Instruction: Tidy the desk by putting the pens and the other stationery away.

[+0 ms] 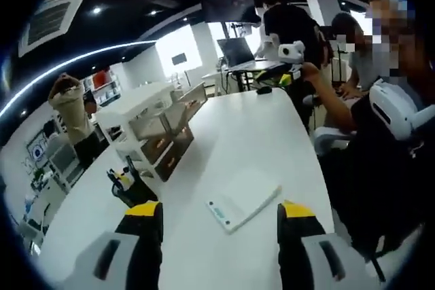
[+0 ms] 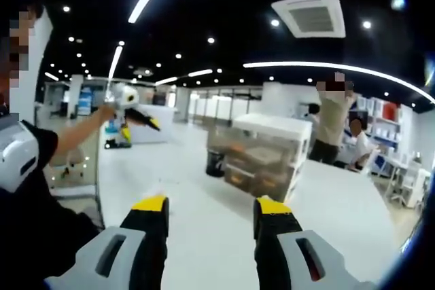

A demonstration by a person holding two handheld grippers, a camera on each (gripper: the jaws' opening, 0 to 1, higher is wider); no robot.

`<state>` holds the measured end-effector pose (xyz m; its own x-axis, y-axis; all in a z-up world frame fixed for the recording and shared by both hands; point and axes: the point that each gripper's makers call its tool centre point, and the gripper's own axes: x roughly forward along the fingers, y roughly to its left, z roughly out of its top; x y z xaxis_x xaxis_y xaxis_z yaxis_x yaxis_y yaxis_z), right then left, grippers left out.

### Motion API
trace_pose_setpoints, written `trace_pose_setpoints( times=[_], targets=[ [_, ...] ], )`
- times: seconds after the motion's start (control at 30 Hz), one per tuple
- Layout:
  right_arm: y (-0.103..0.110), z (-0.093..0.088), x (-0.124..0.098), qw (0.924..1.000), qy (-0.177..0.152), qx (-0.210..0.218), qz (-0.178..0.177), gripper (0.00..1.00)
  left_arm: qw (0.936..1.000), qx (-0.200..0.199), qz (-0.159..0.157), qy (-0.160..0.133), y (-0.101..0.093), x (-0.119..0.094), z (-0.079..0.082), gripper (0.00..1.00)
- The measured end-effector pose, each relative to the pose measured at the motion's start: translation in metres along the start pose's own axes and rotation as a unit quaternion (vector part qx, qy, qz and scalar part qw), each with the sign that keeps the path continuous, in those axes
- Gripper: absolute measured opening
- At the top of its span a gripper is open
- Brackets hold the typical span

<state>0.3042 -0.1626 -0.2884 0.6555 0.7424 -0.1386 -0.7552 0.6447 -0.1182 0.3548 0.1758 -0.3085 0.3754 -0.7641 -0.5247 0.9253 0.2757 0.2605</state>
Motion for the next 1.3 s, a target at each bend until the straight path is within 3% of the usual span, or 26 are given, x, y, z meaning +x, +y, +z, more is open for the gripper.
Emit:
trace_pose_setpoints(
  times=[0.17, 0.23, 0.47, 0.6, 0.9, 1.03, 1.3],
  targets=[
    [0.000, -0.001, 0.000, 1.0000, 0.002, 0.000, 0.000, 0.47, 0.9989, 0.014, -0.025, 0.036, 0.001, 0.007, -0.011, 0.68],
    [0.001, -0.001, 0.000, 1.0000, 0.002, 0.000, 0.001, 0.47, 0.9965, 0.025, -0.047, 0.063, -0.003, 0.012, -0.020, 0.68],
    [0.002, -0.004, 0.003, 1.0000, 0.007, 0.001, 0.004, 0.47, 0.9905, 0.044, -0.088, 0.096, -0.001, 0.029, -0.034, 0.68],
    [0.002, -0.005, 0.003, 1.0000, 0.008, 0.001, 0.005, 0.48, 0.9838, 0.044, -0.130, 0.115, -0.005, 0.039, -0.043, 0.71],
    [0.003, -0.006, 0.003, 0.9999, 0.011, 0.000, 0.005, 0.48, 0.9730, 0.058, -0.170, 0.146, -0.007, 0.070, -0.053, 0.76],
    [0.003, -0.006, 0.004, 0.9999, 0.012, 0.000, 0.006, 0.48, 0.9700, 0.068, -0.175, 0.154, -0.007, 0.080, -0.057, 0.72],
    [0.003, -0.008, 0.006, 0.9999, 0.014, 0.001, 0.008, 0.48, 0.9578, 0.084, -0.204, 0.184, -0.008, 0.105, -0.069, 0.73]
  ],
)
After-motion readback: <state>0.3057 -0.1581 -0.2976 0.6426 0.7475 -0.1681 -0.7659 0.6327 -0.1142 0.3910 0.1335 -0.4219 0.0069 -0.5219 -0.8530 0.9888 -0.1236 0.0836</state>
